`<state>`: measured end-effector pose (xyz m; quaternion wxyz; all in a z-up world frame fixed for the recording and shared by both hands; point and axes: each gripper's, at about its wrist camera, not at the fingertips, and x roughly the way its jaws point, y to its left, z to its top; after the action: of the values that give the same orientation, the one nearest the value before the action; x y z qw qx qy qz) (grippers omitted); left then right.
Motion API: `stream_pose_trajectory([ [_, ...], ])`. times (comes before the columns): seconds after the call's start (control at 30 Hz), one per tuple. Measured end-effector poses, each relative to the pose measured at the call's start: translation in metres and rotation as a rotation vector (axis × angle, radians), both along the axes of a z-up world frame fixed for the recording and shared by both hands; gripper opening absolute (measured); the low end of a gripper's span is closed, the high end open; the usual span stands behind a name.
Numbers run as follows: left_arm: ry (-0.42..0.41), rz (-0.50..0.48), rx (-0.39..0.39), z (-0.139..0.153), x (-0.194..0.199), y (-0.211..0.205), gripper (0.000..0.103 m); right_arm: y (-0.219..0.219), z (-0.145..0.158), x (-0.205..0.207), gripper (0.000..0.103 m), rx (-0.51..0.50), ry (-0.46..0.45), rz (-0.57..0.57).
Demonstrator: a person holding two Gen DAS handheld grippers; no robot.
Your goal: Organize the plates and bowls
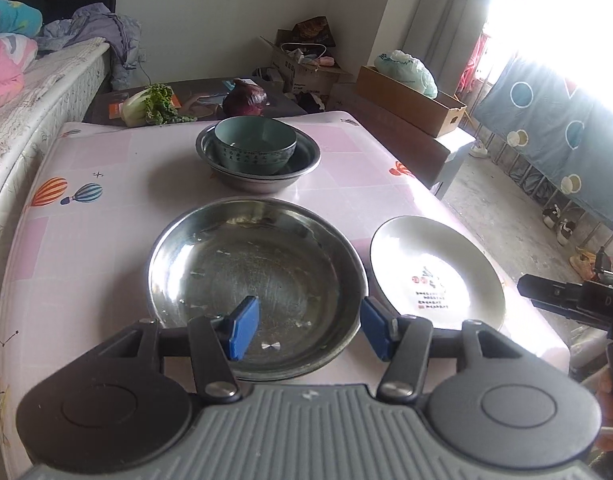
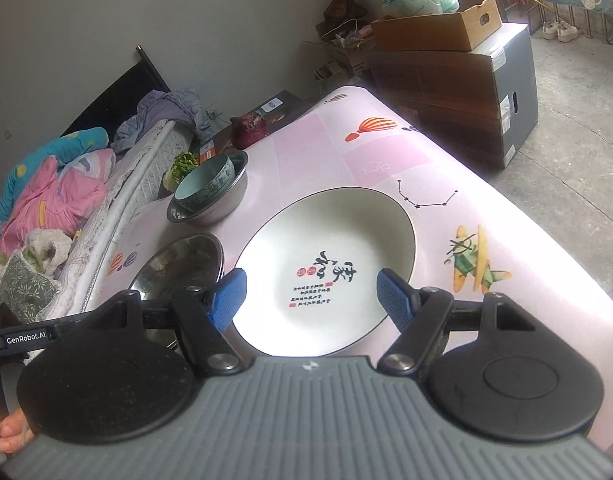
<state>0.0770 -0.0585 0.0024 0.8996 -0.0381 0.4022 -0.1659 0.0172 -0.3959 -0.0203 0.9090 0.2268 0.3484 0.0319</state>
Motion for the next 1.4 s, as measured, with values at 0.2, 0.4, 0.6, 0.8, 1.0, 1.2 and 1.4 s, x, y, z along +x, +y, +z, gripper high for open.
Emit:
stream_pose_trajectory([
  [0.2, -0.008, -0.069, -0.01, -0.019, -0.01, -0.051, 0.055, -0.054, -0.022, -0.014, 0.071, 0.033, 0.034, 0.019],
  [0.4, 0.01, -0.041, -0.026, -0.049, -0.008, -0.081, 0.045, -0.085, -0.042, 0.001, 0.06, 0.045, 0.056, 0.076],
  [0.6, 0.026, 0.04, -0.112, -0.065, 0.0, -0.084, 0.044, -0.099, -0.059, 0.035, 0.049, 0.098, 0.062, 0.122],
  [0.8, 0.022, 0.078, -0.124, -0.073, 0.002, -0.095, 0.044, -0.103, -0.076, 0.068, 0.037, 0.121, 0.08, 0.126],
  [1.0, 0.025, 0.08, -0.099, -0.081, 0.009, -0.104, 0.029, -0.103, -0.083, 0.094, 0.029, 0.142, 0.071, 0.146],
  [1.2, 0.039, 0.086, -0.113, -0.085, 0.014, -0.104, 0.025, -0.094, -0.087, 0.114, 0.017, 0.147, 0.082, 0.185],
  [1.4, 0.047, 0.084, -0.106, -0.083, 0.013, -0.103, 0.024, -0.079, -0.084, 0.111, 0.015, 0.129, 0.097, 0.212],
])
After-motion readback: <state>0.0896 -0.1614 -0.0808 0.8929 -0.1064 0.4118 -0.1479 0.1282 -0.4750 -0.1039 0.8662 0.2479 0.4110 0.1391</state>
